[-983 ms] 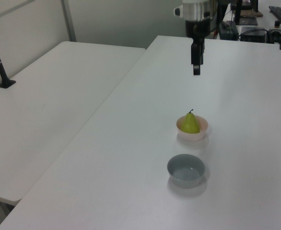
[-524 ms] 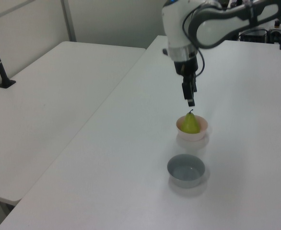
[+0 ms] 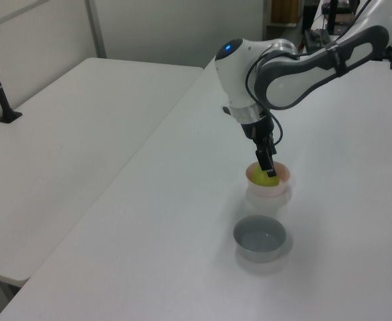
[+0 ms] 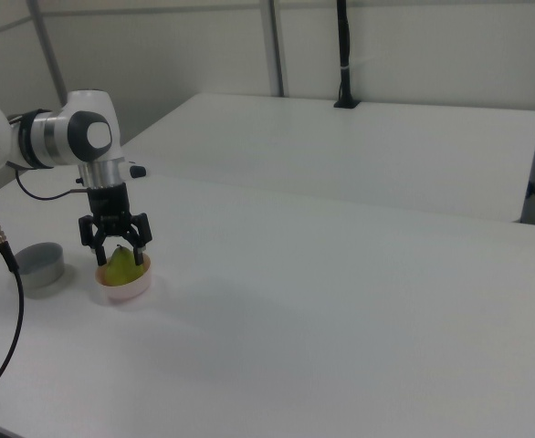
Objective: Pick up a pear from the bowl
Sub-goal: 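Move the open gripper over the pink bowl and lower onto the pear, then close the gripper around the green pear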
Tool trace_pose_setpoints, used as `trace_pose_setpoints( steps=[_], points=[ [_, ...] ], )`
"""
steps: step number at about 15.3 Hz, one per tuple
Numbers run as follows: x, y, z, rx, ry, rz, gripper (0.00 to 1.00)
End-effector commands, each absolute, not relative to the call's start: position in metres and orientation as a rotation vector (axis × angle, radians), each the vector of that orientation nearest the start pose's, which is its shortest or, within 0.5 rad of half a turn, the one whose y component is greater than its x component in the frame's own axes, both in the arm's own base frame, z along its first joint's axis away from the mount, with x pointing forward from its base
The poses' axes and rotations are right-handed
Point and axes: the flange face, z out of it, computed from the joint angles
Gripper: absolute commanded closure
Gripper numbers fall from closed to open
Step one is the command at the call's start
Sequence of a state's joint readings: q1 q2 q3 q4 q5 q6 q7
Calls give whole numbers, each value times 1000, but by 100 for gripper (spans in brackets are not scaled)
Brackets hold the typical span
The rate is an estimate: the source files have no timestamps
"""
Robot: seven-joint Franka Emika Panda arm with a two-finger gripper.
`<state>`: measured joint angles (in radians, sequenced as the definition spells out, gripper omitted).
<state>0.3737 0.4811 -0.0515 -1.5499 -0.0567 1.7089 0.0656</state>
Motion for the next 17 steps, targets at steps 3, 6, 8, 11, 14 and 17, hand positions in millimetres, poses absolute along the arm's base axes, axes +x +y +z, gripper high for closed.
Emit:
trace_pose_setpoints(
  steps=[3, 6, 8, 11, 14, 17],
  points=[
    [621, 206, 338, -3235, -436, 427, 10],
    [620, 211, 332, -3234, -446, 433, 20],
    [617, 220, 331, -3233, -472, 437, 29],
    [616, 220, 332, -3232, -473, 444, 32],
    [616, 218, 338, -3229, -485, 438, 55],
    [616, 216, 340, -3228, -478, 436, 55]
  ],
)
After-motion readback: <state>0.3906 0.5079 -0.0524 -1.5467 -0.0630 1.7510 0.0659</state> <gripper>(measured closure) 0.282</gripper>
